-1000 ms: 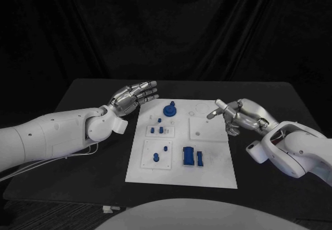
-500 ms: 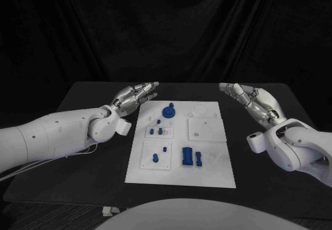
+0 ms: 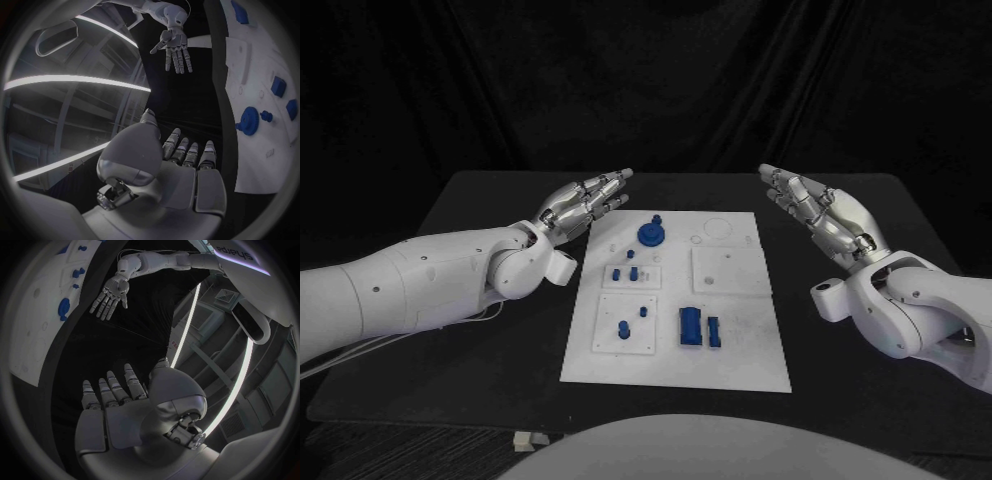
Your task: Assemble the parts on the task board
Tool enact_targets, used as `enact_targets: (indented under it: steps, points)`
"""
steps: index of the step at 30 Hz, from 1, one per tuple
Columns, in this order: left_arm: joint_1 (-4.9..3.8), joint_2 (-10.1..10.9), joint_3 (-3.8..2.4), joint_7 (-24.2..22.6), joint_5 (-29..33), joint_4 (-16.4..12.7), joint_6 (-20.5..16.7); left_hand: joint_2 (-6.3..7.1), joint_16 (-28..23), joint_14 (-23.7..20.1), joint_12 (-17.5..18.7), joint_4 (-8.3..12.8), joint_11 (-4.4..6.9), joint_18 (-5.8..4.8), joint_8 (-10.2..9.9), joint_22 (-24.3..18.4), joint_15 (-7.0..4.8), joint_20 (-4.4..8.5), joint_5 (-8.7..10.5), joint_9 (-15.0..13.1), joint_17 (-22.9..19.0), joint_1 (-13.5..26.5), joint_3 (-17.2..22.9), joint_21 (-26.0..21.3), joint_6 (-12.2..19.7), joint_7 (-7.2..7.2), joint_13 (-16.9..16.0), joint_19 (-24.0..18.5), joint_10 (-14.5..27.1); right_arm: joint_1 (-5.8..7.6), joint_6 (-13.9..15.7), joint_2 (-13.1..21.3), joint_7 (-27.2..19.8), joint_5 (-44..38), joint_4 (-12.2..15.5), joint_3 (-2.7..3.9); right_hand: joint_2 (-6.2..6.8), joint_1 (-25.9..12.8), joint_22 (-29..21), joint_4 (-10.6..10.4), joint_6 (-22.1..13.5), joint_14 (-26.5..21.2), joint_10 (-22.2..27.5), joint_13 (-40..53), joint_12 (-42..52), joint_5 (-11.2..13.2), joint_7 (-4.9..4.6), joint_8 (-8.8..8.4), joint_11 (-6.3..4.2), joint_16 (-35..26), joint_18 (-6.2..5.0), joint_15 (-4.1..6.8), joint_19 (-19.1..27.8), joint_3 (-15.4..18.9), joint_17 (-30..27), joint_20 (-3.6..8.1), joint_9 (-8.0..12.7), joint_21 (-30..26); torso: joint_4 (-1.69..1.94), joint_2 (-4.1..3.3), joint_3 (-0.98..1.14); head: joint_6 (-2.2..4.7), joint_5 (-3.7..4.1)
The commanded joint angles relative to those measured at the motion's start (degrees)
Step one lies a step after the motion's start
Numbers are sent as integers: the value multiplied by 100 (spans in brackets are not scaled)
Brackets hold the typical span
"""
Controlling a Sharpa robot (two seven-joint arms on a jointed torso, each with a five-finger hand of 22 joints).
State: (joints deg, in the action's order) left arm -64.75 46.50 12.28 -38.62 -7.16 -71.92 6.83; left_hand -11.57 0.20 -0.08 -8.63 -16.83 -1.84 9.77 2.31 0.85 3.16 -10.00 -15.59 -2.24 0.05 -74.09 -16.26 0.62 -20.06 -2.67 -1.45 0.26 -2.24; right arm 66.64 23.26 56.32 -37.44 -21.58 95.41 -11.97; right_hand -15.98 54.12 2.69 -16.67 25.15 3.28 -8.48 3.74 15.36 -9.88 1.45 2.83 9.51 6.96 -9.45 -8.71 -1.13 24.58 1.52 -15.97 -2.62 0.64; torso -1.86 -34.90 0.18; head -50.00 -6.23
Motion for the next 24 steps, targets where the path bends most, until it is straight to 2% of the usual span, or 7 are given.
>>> enact_targets:
  steps: [1, 3, 6, 7, 18, 19, 24]
  points:
    - [0, 1, -1, 1, 3, -2, -4, 347, -20, 8, 265, 505, 184, -293, -231, -85, -316, 304, 477, 224, -5, 2237, 488, -62, 614, 267, 145, -26, 224, 1, 11, -2, 3, 4, 1, 3, 498, -1838, -269, 597, -921, -328, 316, -374, -564, 364, -145, -283, -347, -255, 295, 319, 113, -884, -152, 582, 262, -64, 0, 1, 0, 3, 3]
    - [6, -2, -17, 12, 12, -25, -70, 413, -20, 8, 327, 592, 184, -294, -231, -85, -316, 385, 581, 224, -5, 2700, 576, -62, 745, 267, 145, -26, 224, -19, 74, -38, 27, 70, -15, 40, 905, -3261, -269, 1018, -1541, -328, 848, -374, -943, 988, -145, -283, -951, -696, 520, 871, 113, -1499, -152, 973, 262, -64, 4, 9, 0, 36, 16]
    - [22, -8, -59, 42, 36, -86, -241, 488, -20, 8, 378, 701, 184, -304, -231, -85, -316, 442, 679, 224, -5, 3174, 684, -62, 875, 267, 145, -26, 224, -71, 240, -130, 87, 242, -59, 135, 1175, -4122, -269, 1667, -1926, -328, 848, -374, -1536, 988, -145, -283, -951, -696, 945, 871, 113, -1877, -152, 1597, 262, -64, 14, 29, -1, 122, 50]
    - [29, -11, -78, 56, 47, -114, -321, 514, -20, 8, 404, 739, 184, -366, -231, -85, -316, 459, 713, 224, -5, 3340, 722, -62, 919, 267, 145, -26, 224, -95, 317, -173, 116, 322, -79, 179, 1598, -4318, -269, 1667, -2016, -328, 848, -374, -1536, 988, -145, -283, -951, -696, 945, 871, 113, -1968, -152, 1597, 262, -64, 19, 38, -2, 162, 66]
    - [182, -71, -487, 350, 285, -715, -2018, 750, -20, 8, 863, 1082, 184, -517, -231, -85, -316, 1000, 1028, 224, -5, 4846, 1065, -62, 1321, 267, 145, -26, 224, -526, 1696, -945, 622, 1754, -443, 973, 1598, -5412, -269, 1667, -2515, -328, 848, -374, -1536, 988, -145, -283, -951, -696, 945, 871, 113, -2458, -152, 1597, 262, -64, 119, 238, -12, 1001, 400]
    - [198, -78, -531, 382, 311, -780, -2203, 1157, -20, 8, 863, 1103, 184, -518, -231, -85, -316, 1000, 1048, 224, -5, 4946, 1087, -62, 1346, 267, 145, -26, 224, -554, 1785, -995, 654, 1846, -466, 1024, 1598, -5412, -269, 1667, -2515, -328, 848, -374, -1536, 988, -145, -283, -951, -696, 945, 871, 113, -2458, -152, 1597, 262, -64, 128, 257, -13, 1080, 431]
    - [289, -114, -774, 556, 452, -1136, -3210, 1157, -20, 8, 863, 1209, 184, -977, -231, -85, -316, 1000, 1144, 224, -5, 5414, 1193, -62, 1464, 267, 145, -26, 224, -642, 2068, -1153, 758, 2139, -540, 1187, 1598, -5412, -269, 1667, -2515, -328, 848, -374, -1536, 988, -145, -283, -951, -696, 945, 871, 113, -2458, -152, 1597, 262, -64, 167, 334, -16, 1405, 560]
